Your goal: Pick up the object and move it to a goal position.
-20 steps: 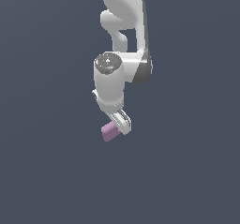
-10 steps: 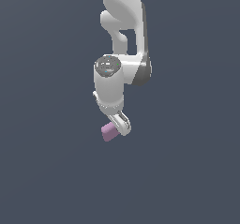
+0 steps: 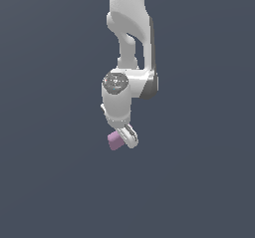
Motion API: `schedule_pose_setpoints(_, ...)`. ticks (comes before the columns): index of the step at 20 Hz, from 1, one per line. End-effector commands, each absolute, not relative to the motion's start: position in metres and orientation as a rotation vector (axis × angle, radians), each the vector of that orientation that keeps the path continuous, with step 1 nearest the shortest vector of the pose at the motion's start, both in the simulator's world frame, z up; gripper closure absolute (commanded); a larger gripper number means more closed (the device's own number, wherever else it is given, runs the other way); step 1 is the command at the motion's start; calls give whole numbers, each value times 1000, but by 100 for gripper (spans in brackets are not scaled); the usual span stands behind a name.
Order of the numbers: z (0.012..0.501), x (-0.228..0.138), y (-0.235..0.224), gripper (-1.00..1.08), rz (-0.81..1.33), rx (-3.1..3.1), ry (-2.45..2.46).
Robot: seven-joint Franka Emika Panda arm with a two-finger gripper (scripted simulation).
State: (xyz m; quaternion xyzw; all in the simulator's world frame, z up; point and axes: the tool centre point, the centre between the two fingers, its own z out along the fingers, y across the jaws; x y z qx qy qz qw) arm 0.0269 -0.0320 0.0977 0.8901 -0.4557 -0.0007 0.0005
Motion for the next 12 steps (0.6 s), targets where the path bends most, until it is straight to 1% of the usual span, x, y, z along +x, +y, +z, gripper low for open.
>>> schedule_pose_setpoints(1,96,28,-32,-92,0,2796,-1432)
schedule_pose_setpoints(2,96,28,-32,-92,0,2796,-1432)
schedule_pose_setpoints(3,96,28,-32,108,0,2796,-1432)
schedule_pose_setpoints(12,96,28,-32,108,0,2796,-1432)
